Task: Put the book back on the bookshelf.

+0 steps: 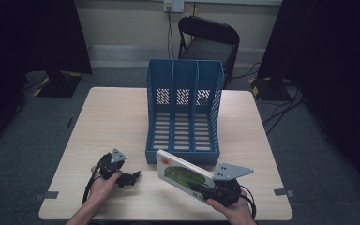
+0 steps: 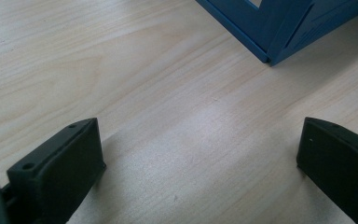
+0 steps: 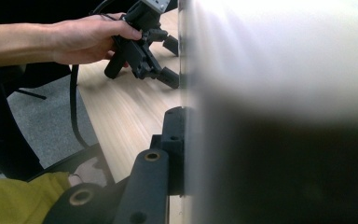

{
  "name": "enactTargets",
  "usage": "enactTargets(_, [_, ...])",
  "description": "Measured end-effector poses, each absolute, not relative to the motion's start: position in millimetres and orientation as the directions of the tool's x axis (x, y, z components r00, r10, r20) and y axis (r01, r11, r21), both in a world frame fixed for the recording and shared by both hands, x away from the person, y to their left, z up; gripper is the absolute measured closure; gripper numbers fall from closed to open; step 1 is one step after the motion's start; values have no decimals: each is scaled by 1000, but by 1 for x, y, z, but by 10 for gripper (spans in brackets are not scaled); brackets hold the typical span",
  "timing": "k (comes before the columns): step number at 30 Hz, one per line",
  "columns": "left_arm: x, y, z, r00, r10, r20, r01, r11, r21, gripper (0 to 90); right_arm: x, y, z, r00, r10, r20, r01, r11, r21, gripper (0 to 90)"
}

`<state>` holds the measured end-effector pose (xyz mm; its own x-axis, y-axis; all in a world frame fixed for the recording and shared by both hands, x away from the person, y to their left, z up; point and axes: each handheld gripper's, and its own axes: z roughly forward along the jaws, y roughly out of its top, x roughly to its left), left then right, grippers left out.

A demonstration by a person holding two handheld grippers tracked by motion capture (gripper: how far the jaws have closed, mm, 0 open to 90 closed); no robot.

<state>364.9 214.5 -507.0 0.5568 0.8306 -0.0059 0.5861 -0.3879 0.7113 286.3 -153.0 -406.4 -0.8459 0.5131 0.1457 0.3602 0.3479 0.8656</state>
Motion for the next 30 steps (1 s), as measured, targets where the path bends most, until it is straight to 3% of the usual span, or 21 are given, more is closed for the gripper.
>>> enactTargets(11, [365, 215, -507, 558, 830, -10, 586, -385, 713, 0, 297, -150, -382, -845, 524, 102, 317, 339, 886, 767])
enactTargets(30, [365, 215, -507, 562, 827, -8, 583, -390, 712, 0, 328, -181, -355, -727, 683, 73, 340, 265, 902, 767])
